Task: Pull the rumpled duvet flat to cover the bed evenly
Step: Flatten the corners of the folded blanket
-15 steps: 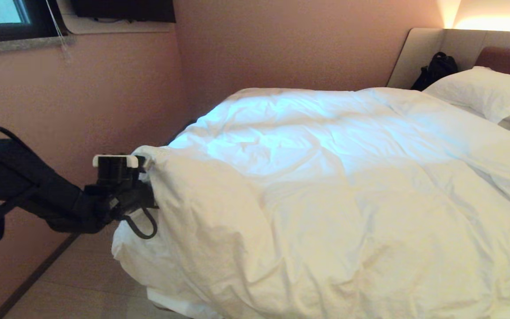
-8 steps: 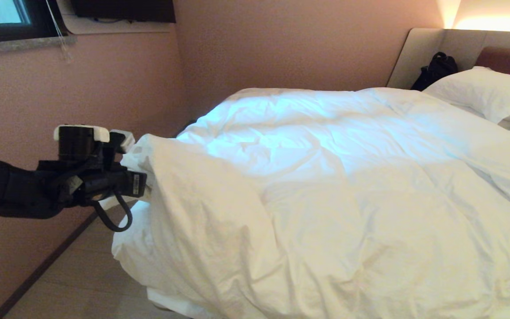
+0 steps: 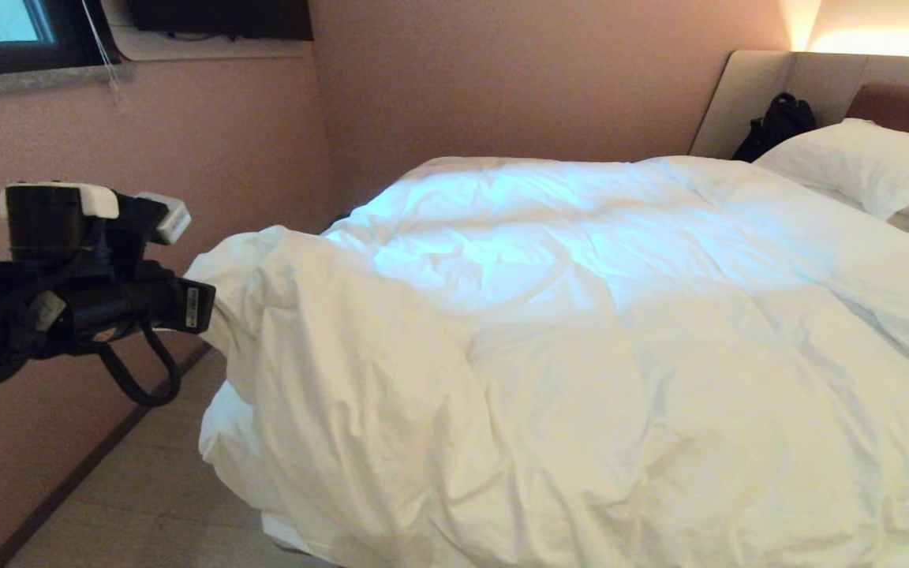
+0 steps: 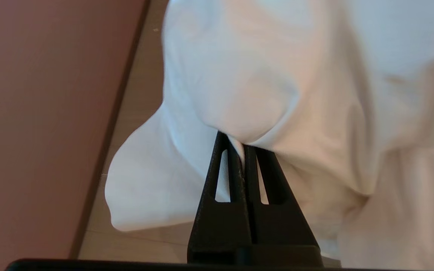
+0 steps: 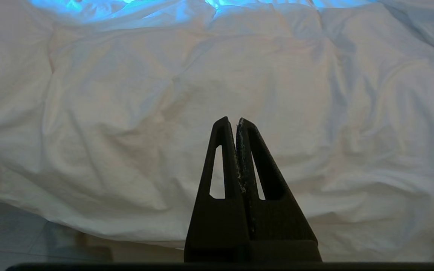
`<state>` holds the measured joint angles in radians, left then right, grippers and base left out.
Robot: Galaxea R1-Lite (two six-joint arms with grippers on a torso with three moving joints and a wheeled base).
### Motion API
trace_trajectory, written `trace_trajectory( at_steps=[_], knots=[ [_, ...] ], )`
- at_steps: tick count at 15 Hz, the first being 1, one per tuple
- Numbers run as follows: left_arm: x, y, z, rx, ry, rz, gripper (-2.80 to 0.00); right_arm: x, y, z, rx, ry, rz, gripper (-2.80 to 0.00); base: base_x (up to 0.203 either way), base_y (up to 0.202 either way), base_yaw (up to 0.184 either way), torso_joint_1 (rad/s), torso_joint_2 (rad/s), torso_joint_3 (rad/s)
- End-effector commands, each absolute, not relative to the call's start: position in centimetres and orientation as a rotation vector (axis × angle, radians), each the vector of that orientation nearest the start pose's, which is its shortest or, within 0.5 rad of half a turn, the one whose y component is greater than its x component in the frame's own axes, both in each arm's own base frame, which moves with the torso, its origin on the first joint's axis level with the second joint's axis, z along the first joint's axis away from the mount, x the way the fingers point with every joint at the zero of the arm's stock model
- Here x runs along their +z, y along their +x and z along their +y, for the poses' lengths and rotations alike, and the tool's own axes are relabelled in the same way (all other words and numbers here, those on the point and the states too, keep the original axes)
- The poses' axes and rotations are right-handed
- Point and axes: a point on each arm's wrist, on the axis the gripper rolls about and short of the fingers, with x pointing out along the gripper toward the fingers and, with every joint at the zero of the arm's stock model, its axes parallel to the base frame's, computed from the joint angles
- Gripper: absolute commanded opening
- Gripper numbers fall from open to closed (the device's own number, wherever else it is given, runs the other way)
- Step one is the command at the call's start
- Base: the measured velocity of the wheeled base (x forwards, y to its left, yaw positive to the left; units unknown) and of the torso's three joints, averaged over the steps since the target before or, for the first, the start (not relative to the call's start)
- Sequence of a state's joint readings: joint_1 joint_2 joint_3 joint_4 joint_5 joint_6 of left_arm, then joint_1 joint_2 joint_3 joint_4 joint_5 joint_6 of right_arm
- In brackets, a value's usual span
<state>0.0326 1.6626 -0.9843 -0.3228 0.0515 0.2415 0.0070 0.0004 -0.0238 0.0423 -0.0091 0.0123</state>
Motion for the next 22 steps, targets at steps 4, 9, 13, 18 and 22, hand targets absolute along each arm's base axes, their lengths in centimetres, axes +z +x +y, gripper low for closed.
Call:
trace_trajectory(
  at_steps=[4,9,13,18,22],
  knots=[
    [24.0,28.4,2.1,0.088,0.252,0.282,-2.80,7.7,-2.5,0.0,-0.002,0.012,0.020,-2.80,0.000,0.000,0.000,0.000,0.00,0.000],
    [25.3,27.1,3.6,0.172,0.301,0.251,-2.80,7.8,-2.5,0.0,-0.002,0.012,0.019,-2.80,0.000,0.000,0.000,0.000,0.00,0.000],
    [25.5,26.9,4.8,0.244,0.356,0.260,-2.80,7.8,-2.5,0.0,-0.002,0.012,0.019,-2.80,0.000,0.000,0.000,0.000,0.00,0.000],
    [25.4,26.5,6.6,0.298,0.430,0.290,-2.80,7.8,-2.5,0.0,-0.002,0.012,0.020,-2.80,0.000,0.000,0.000,0.000,0.00,0.000],
    [24.0,25.7,7.8,0.308,0.557,0.377,-2.80,7.8,-2.5,0.0,-0.002,0.012,0.018,-2.80,0.000,0.000,0.000,0.000,0.00,0.000]
  ],
)
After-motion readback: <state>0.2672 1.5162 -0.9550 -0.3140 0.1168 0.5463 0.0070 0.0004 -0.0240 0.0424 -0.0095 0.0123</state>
